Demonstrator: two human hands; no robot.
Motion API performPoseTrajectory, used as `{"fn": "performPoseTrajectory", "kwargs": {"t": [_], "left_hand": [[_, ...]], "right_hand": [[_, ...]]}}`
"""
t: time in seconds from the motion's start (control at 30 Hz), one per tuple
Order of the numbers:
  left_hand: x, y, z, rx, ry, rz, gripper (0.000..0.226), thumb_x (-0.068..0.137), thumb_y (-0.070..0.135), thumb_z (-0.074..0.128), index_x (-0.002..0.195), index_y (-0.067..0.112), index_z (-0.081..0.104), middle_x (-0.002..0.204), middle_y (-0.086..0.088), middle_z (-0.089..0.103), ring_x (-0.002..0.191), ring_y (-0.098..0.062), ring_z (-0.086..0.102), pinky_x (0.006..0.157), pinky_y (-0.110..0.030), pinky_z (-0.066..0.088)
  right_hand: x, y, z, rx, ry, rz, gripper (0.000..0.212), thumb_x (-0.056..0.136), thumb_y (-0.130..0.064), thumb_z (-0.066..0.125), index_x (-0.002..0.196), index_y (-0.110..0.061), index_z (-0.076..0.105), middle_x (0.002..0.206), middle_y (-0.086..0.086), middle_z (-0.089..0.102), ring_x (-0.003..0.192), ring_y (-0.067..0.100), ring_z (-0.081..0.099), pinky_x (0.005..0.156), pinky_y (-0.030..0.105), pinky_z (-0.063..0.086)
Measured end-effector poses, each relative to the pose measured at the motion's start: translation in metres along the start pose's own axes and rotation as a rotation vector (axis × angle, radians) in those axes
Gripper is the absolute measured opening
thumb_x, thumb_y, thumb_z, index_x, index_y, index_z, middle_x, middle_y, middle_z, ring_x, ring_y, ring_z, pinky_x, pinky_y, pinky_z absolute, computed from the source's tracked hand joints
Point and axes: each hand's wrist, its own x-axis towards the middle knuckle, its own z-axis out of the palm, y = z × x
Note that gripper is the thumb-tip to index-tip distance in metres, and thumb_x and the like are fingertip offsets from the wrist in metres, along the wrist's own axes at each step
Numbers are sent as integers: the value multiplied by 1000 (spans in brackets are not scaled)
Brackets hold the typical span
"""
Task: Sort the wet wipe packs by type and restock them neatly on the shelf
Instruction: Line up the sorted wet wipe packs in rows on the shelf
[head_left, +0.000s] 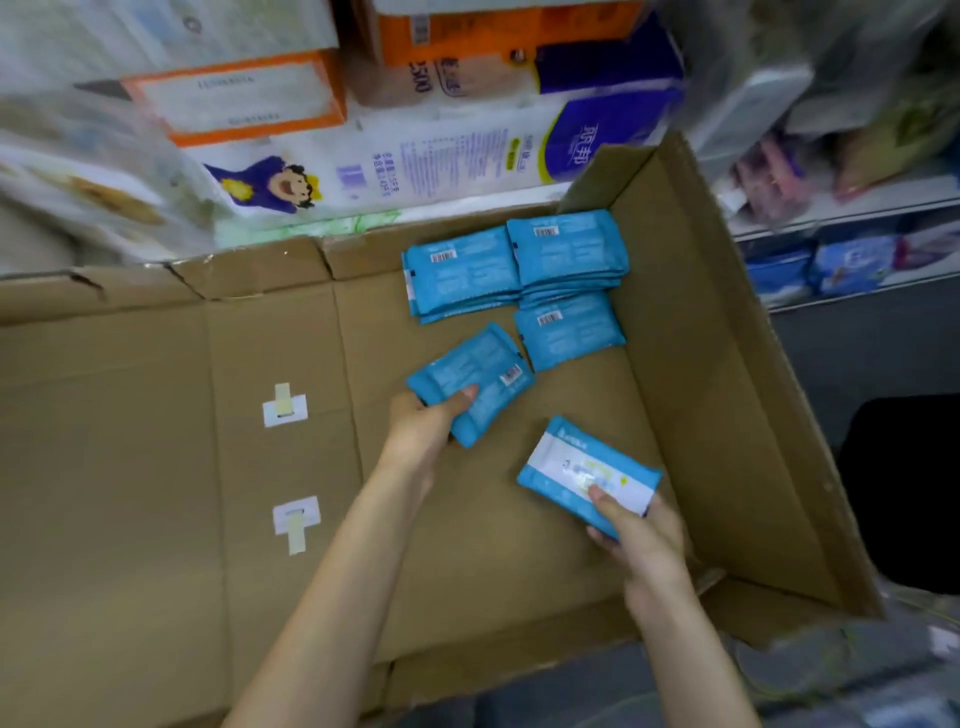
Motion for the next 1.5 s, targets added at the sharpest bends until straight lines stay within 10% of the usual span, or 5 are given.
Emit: {"fn": "performPoseTrajectory", "kwargs": {"t": [0.5, 0.93, 1.23, 1.5], "left_hand": [[-275, -48, -174, -340, -171, 262, 45, 76, 0, 70, 118, 12, 56, 101, -2, 72, 78, -13, 70, 62, -24, 57], [-395, -19, -265, -250, -41, 561, 39, 79, -10, 65, 105, 15, 51, 91, -8, 73, 77, -21, 70, 55, -30, 55], [-433, 6, -348, -276, -190, 411, 36, 78, 31, 60, 108, 10, 64, 103, -7, 72, 87, -18, 69, 68, -29, 56], [-427, 29, -474, -434, -74, 357, 42, 79, 19, 62, 118, 2, 61, 111, -16, 70, 94, -27, 70, 75, -36, 59]], "right_hand": [[-261, 33, -50, 707, -524, -206, 31, 81, -13, 61, 112, -17, 64, 110, 2, 72, 100, 16, 68, 81, 30, 57], [-411, 46, -3, 336, -1016, -121, 33, 97, -22, 47, 127, -12, 56, 121, 12, 67, 111, 27, 64, 86, 46, 55], [-464, 61, 56, -43, -1065, -282, 28, 95, -18, 52, 122, -11, 58, 114, 10, 70, 102, 26, 68, 80, 40, 58], [-543, 102, 176, -206, -1172, -208, 27, 95, -16, 52, 120, -7, 59, 108, 12, 72, 98, 29, 69, 80, 46, 58]]}}
